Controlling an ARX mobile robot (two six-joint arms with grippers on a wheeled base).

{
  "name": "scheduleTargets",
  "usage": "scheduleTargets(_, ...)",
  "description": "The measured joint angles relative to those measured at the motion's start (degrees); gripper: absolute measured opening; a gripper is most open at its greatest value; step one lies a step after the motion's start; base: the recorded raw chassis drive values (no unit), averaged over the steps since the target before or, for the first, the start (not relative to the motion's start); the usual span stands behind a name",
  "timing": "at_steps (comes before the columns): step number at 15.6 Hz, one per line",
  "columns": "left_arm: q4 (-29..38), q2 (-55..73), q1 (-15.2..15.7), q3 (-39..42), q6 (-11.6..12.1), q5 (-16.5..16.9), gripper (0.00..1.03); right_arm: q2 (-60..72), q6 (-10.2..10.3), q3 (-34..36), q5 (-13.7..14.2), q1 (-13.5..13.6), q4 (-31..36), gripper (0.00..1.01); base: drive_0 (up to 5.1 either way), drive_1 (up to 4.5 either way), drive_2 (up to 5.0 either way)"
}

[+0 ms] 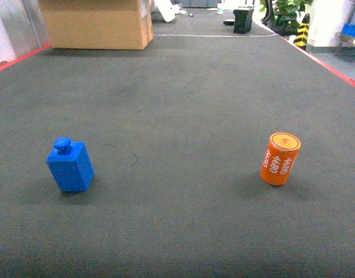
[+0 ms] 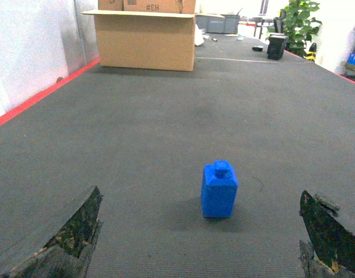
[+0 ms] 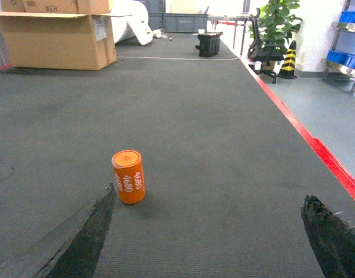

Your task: Sort blue parts and orange caps into right shelf containers

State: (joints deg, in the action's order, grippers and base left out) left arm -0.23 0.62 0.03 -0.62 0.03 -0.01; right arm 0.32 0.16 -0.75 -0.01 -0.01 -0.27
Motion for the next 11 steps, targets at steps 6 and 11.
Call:
scheduleTargets(6,0.00,0.00,0.00,0.00,0.00,0.00,0.98,0.00,0.00,0.00,-0.02,0.00,0.02,0.98,0.0,0.00,0.0)
scheduleTargets(11,0.00,0.00,0.00,0.00,0.00,0.00,0.98,0.00,0.00,0.00,0.00,0.00,0.02,0.98,0.0,0.00,0.0)
